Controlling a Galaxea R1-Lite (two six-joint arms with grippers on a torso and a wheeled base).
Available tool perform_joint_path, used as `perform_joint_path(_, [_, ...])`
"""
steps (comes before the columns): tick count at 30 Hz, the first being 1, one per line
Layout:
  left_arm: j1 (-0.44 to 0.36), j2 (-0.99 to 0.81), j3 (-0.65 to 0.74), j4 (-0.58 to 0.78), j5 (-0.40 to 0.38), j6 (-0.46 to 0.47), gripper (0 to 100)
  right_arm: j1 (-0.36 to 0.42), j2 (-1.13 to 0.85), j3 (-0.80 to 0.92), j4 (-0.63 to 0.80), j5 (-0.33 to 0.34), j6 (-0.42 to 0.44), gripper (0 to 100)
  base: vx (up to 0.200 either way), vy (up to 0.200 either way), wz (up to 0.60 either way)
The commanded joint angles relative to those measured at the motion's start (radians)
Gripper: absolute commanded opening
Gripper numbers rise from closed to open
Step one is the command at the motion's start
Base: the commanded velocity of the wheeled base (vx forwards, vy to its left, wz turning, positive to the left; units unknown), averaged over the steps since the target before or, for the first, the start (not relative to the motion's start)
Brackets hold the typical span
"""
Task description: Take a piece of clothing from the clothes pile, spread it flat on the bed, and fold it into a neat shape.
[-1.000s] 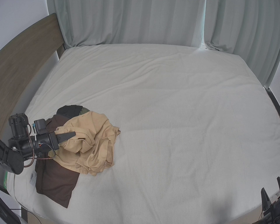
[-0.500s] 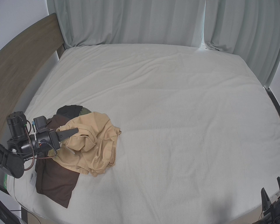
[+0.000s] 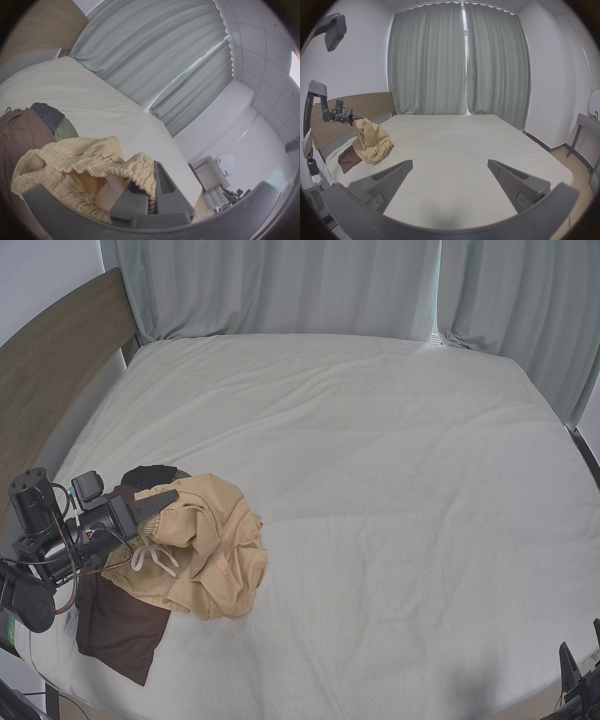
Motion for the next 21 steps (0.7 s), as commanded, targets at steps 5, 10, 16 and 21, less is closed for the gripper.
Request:
perform_joint_path(5, [-0.143, -0.005, 0.005, -0.102, 0.164, -0.126, 0, 0.001, -0.016, 0.016, 0.0, 0.0, 0.0, 100, 0.0, 0.0, 0.0])
perform_joint_path(10, [-0.203, -0.005, 0.0, -0.113, 0.233, -0.166, 0, 0.001, -0.016, 0.016, 0.0, 0.0, 0.0, 100, 0.0, 0.0, 0.0])
perform_joint_path(16, [-0.307, -0.004, -0.026, -0.117, 0.38, -0.233, 0, 0.001, -0.016, 0.016, 0.0, 0.0, 0.001, 100, 0.0, 0.0, 0.0])
perform_joint_path(21, [-0.387, 0.004, -0.07, -0.117, 0.47, -0.263, 0, 0.001, -0.016, 0.016, 0.0, 0.002, 0.0, 100, 0.0, 0.0, 0.0])
